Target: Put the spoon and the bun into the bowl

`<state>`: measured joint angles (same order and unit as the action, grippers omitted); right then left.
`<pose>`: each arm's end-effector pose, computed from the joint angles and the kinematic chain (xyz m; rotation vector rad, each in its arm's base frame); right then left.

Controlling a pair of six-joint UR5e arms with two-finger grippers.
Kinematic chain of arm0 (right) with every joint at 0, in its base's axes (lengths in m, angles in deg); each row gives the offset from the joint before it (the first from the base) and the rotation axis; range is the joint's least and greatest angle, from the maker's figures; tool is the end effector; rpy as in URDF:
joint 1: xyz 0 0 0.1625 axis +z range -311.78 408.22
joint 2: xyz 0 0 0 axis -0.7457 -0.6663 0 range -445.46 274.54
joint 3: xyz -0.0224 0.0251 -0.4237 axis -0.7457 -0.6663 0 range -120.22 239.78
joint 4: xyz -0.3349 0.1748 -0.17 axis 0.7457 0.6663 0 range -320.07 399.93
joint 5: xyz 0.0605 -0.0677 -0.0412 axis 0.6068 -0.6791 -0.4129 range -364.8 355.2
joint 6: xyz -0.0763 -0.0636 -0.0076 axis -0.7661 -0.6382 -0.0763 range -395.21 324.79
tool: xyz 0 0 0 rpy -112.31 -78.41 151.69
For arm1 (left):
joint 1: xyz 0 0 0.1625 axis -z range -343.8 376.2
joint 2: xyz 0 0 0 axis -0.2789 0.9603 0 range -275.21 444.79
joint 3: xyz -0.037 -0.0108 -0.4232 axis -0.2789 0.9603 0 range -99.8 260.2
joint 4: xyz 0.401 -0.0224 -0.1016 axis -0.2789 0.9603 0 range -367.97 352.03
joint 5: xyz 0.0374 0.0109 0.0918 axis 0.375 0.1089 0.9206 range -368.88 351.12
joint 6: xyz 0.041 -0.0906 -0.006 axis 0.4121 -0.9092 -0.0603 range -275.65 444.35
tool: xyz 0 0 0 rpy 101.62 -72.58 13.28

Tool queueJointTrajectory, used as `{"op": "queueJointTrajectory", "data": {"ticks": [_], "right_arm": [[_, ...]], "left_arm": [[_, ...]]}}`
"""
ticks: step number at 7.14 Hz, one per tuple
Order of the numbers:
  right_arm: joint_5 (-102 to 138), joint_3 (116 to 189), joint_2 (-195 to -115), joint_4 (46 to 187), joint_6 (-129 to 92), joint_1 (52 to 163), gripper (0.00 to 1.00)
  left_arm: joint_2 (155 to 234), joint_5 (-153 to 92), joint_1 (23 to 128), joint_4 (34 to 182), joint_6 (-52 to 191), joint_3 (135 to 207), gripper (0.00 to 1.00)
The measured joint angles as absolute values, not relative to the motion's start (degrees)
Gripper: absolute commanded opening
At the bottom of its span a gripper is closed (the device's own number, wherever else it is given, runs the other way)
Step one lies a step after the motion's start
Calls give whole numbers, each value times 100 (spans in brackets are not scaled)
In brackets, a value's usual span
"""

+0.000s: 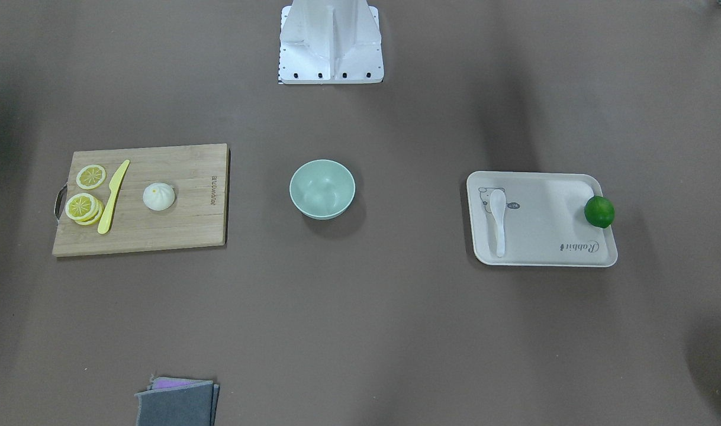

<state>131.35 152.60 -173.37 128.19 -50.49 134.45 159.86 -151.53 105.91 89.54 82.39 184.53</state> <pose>0.0275 -0.5163 0.6107 0.1909 -0.7940 -0.3607 -0.0522 -0.3892 0.6251 0.0941 0.9196 0.0284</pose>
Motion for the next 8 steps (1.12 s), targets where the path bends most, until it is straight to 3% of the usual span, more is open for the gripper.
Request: {"op": "queueJointTrajectory", "data": {"ticks": [5, 8], "right_arm": [[13428, 15284, -17429, 11975, -4364, 13242, 100], [13866, 15551, -17448, 11493, -3757, 12609, 100]], "left_arm": [[16067, -15168, 10489, 9652, 7557, 18453, 98], [16553, -15112, 9832, 10067, 6300, 18447, 98]]}}
